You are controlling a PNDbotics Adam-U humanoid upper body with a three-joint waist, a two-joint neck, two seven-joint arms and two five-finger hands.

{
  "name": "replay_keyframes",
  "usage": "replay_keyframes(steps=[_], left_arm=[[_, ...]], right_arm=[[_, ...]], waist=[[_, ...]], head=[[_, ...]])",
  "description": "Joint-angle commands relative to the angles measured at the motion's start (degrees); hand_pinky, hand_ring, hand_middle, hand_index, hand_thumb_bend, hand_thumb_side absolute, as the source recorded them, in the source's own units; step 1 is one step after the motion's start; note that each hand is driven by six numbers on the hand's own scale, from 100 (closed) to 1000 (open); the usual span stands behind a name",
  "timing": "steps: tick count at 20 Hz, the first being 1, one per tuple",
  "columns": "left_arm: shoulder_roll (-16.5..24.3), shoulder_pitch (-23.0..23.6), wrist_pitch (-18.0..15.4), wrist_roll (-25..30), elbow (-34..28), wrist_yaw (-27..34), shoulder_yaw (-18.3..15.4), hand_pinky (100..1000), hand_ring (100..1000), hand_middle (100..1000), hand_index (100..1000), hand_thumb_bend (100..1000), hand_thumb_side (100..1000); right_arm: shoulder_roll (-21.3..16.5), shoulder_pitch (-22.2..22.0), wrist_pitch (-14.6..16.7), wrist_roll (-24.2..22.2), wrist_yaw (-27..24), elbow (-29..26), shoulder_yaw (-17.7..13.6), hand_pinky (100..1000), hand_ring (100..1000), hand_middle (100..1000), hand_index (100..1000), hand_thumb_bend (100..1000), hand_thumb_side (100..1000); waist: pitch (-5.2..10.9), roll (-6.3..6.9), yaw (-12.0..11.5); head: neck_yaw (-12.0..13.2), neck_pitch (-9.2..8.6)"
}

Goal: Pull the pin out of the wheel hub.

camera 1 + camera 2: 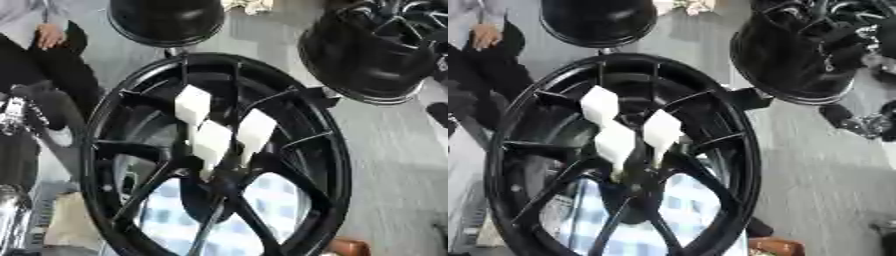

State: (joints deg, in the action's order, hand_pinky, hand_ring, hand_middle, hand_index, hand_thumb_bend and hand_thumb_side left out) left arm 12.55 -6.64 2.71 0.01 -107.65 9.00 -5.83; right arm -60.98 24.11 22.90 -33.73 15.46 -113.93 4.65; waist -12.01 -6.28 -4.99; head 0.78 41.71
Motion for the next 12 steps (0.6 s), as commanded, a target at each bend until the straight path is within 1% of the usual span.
replay_keyframes(steps=[1,4,8,12], left_arm=[[1.13,-0.30,-0.04,0.05,-0.83,0.08,0.17,898,795,657,801,100,805],[1.15,-0.31,-0.02,0.13,-0.80,0.11,0.28,898,796,657,801,100,805],[1.15,-0.36,0.03,0.33,-0.74,0.16,0.44,898,796,657,801,100,804],[1.12,-0.46,0.08,0.50,-0.67,0.27,0.61,898,796,657,801,100,804]], right_arm=[[-1.32,1.69,-0.27,0.02,-0.43,-0.66,-0.05,902,822,737,783,100,221],[-1.42,4.12,-0.67,-0.74,-1.00,-0.66,1.39,902,823,738,784,100,234],[-0.87,8.63,-1.53,-3.18,-1.70,-0.66,4.48,902,825,740,785,100,275],[0.61,13.40,-3.35,-6.19,-2.04,-0.66,7.85,901,826,741,788,100,309]], waist=[[0.98,0.31,-0.04],[1.07,0.23,-0.25],[1.25,0.11,-0.65],[1.47,-0.01,-1.11]], head=[[-0.24,-0.44],[-0.51,-0.34],[-0.88,-0.24],[-1.30,-0.21]])
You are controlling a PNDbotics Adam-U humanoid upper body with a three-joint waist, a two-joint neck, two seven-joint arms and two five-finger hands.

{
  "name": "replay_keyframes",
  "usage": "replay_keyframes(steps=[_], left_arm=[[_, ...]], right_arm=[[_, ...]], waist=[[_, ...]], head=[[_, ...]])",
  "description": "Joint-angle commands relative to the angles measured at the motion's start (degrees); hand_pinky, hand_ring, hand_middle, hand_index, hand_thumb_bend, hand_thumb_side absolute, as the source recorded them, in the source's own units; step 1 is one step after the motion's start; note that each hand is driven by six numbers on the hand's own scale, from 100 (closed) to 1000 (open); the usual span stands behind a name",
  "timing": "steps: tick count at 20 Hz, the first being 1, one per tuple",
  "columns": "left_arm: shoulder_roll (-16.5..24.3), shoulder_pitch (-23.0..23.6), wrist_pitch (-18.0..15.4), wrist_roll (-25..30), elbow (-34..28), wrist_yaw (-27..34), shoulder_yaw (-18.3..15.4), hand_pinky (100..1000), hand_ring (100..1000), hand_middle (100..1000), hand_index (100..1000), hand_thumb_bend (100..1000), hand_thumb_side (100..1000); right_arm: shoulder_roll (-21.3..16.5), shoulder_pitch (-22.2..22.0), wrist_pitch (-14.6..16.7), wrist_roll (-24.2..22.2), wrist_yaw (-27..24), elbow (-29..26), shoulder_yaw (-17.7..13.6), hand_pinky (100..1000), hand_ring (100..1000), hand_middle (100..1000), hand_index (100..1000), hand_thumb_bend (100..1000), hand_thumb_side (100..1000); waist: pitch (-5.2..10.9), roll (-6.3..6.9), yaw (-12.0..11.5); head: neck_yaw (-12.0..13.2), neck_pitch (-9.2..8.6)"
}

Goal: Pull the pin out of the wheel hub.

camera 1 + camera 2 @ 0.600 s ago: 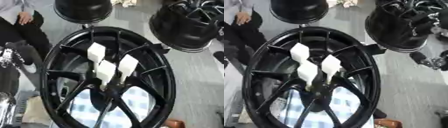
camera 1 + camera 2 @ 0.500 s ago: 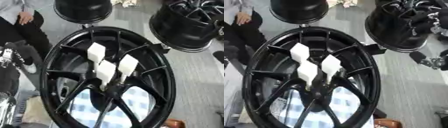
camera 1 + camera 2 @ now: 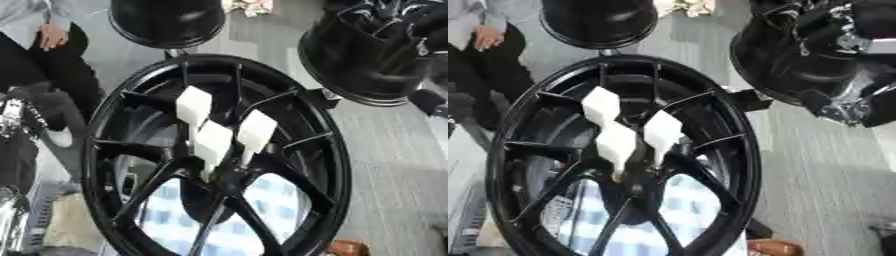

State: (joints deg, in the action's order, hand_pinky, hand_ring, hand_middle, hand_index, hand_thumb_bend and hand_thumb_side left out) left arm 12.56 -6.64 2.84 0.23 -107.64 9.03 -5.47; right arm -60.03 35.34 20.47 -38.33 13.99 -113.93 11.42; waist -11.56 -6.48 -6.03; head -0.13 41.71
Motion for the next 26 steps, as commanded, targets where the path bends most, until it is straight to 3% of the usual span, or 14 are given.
replay_keyframes(steps=[1,8,14,21,22,26], left_arm=[[1.10,-0.50,-0.04,0.30,-0.67,0.28,0.27,898,796,657,801,100,804],[1.03,-0.69,0.09,0.54,-0.52,0.46,0.52,898,796,657,801,100,804],[1.04,-0.82,0.12,0.79,-0.32,0.62,0.74,899,796,657,802,100,805],[1.01,-0.95,0.12,1.05,-0.26,0.69,0.89,899,796,657,802,100,805],[1.01,-0.96,0.13,1.09,-0.25,0.69,0.92,899,796,657,802,100,806],[0.99,-0.94,0.16,1.16,-0.20,0.71,0.99,899,796,657,802,100,808]], right_arm=[[0.23,3.34,-1.45,-2.28,-0.71,-0.66,1.90,900,825,741,790,100,320],[2.63,8.51,-4.97,-7.26,-1.88,-0.66,7.80,898,827,747,806,100,478],[4.07,12.10,-9.25,-11.18,-2.90,-0.66,12.25,898,836,764,828,100,511],[5.83,14.50,-12.19,-12.41,-4.92,0.47,14.29,901,844,773,829,100,569],[6.10,14.76,-12.34,-12.18,-5.06,0.77,14.46,901,844,772,829,100,631],[7.30,16.19,-12.21,-10.79,-3.88,1.36,15.12,902,852,774,827,100,592]], waist=[[1.06,0.16,-0.18],[1.24,-0.05,-0.81],[1.41,-0.15,-1.19],[1.39,-0.23,-1.50],[1.38,-0.23,-1.54],[1.31,-0.21,-1.65]], head=[[-0.49,-0.20],[-0.95,0.07],[-1.43,0.20],[-1.57,0.30],[-1.60,0.33],[-1.75,0.51]])
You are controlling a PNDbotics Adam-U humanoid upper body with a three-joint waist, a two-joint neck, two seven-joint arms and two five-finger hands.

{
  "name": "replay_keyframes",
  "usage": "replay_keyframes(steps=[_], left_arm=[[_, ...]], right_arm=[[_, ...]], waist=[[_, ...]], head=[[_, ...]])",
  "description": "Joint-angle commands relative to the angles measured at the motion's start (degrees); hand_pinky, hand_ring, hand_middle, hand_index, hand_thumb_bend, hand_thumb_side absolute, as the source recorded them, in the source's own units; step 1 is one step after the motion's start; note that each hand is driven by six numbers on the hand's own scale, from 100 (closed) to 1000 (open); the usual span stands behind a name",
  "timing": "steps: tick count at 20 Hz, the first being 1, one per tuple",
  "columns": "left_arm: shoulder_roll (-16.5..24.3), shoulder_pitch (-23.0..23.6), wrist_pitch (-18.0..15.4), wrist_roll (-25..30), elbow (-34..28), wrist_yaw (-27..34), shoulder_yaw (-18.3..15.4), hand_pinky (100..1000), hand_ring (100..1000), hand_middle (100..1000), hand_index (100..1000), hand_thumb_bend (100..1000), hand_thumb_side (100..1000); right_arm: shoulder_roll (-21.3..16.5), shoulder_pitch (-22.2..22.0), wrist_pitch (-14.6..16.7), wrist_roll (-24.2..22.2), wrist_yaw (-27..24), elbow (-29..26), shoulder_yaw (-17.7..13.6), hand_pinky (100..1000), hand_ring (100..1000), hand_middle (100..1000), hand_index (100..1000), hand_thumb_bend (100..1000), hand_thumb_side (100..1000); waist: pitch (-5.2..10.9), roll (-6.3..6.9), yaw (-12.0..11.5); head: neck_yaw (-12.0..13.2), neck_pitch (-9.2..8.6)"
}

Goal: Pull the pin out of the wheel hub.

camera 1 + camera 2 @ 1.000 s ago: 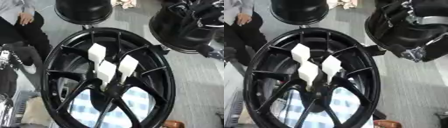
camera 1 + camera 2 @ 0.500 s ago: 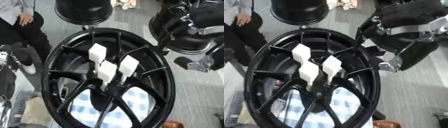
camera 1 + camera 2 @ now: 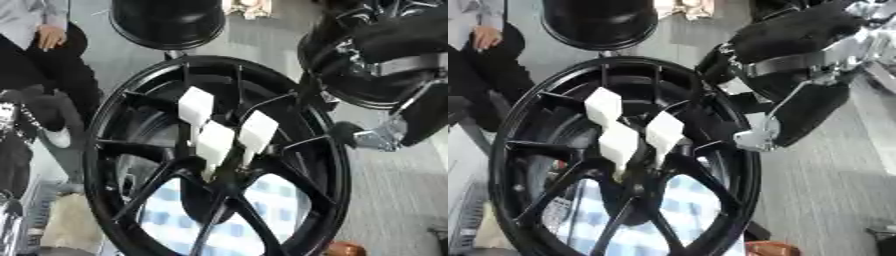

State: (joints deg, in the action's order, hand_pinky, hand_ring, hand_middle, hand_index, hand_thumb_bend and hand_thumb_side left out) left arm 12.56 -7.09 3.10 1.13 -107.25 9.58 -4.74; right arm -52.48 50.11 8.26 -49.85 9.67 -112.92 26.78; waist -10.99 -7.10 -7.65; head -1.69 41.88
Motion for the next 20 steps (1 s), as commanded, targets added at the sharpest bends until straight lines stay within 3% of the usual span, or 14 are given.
replay_keyframes(steps=[1,14,20], left_arm=[[0.99,-0.48,-0.09,0.28,-0.57,0.17,0.29,899,796,657,802,100,808],[0.72,-0.95,-0.01,0.72,-0.51,0.34,0.69,899,797,657,802,100,809],[0.53,-1.62,0.09,0.93,-0.59,0.35,0.89,899,797,656,802,100,809]], right_arm=[[0.17,1.90,0.18,0.79,0.77,0.52,0.01,903,855,776,827,100,579],[6.16,5.31,3.43,0.99,2.82,7.75,2.44,910,866,787,847,100,520],[7.55,4.98,6.12,0.11,2.51,10.71,3.09,917,875,791,853,109,394]], waist=[[0.73,0.42,-0.06],[0.37,0.48,-1.00],[-0.35,0.40,-1.77]], head=[[-0.25,0.39],[-0.79,0.52],[-0.80,0.30]])
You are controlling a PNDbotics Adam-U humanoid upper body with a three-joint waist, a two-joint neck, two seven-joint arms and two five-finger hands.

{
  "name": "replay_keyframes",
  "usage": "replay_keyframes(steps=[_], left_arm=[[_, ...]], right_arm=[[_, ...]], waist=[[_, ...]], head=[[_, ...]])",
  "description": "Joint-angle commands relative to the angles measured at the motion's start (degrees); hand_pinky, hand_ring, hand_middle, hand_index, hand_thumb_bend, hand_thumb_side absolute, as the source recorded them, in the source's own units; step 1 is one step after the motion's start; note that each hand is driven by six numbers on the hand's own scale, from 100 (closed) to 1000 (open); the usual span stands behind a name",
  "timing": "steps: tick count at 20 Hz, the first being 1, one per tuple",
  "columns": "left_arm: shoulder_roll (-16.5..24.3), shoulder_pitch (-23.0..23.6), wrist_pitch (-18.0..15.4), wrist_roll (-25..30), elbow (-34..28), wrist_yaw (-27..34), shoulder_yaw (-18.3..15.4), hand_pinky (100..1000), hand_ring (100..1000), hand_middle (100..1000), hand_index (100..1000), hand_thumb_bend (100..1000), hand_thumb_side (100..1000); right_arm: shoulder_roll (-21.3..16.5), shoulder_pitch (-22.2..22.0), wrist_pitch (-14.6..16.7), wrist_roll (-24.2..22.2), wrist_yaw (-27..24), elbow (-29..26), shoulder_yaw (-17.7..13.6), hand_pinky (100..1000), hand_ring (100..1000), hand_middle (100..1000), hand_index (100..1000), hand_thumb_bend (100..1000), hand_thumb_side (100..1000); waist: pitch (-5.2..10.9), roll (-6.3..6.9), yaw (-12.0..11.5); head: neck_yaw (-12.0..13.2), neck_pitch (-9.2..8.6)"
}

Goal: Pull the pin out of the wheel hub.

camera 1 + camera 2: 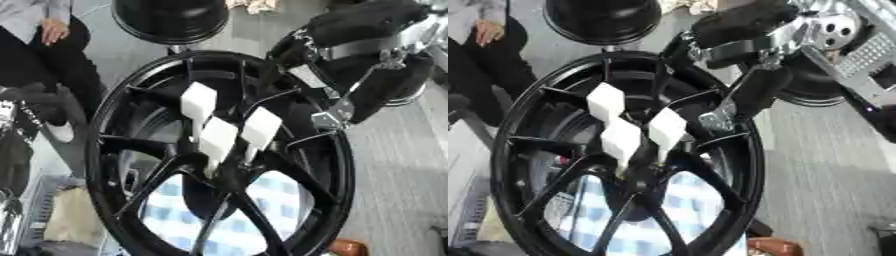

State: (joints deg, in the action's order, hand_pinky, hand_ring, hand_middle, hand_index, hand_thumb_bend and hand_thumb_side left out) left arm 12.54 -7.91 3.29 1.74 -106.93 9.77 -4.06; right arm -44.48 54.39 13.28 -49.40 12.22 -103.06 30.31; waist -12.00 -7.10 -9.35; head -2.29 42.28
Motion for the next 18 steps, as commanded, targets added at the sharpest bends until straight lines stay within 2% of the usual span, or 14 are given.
replay_keyframes(steps=[1,5,10,18], left_arm=[[0.53,-0.89,-0.09,0.33,-0.92,0.15,0.21,899,797,656,802,100,809],[0.51,-1.15,-0.08,0.40,-1.00,0.11,0.27,900,797,656,802,100,811],[0.51,-1.33,-0.04,0.51,-1.00,-0.02,0.33,900,797,656,803,100,812],[0.41,-1.71,-0.01,0.71,-1.00,-0.01,0.48,900,797,656,802,100,813]], right_arm=[[-0.36,0.59,1.51,-0.61,-0.07,1.14,-0.34,918,876,789,852,124,382],[-0.26,0.38,2.66,-1.82,-0.65,1.60,-0.27,921,878,783,849,194,337],[-0.36,0.23,3.34,-2.52,-0.43,1.65,-0.38,923,882,782,849,251,353],[0.49,-0.05,3.73,-1.12,0.77,2.77,-0.28,923,884,786,852,242,355]], waist=[[0.54,0.38,-0.17],[0.08,0.30,-0.45],[-0.36,0.23,-0.67],[-0.75,0.15,-1.10]], head=[[-0.18,-0.12],[-0.09,-0.04],[-0.03,-0.14],[0.04,-0.37]])
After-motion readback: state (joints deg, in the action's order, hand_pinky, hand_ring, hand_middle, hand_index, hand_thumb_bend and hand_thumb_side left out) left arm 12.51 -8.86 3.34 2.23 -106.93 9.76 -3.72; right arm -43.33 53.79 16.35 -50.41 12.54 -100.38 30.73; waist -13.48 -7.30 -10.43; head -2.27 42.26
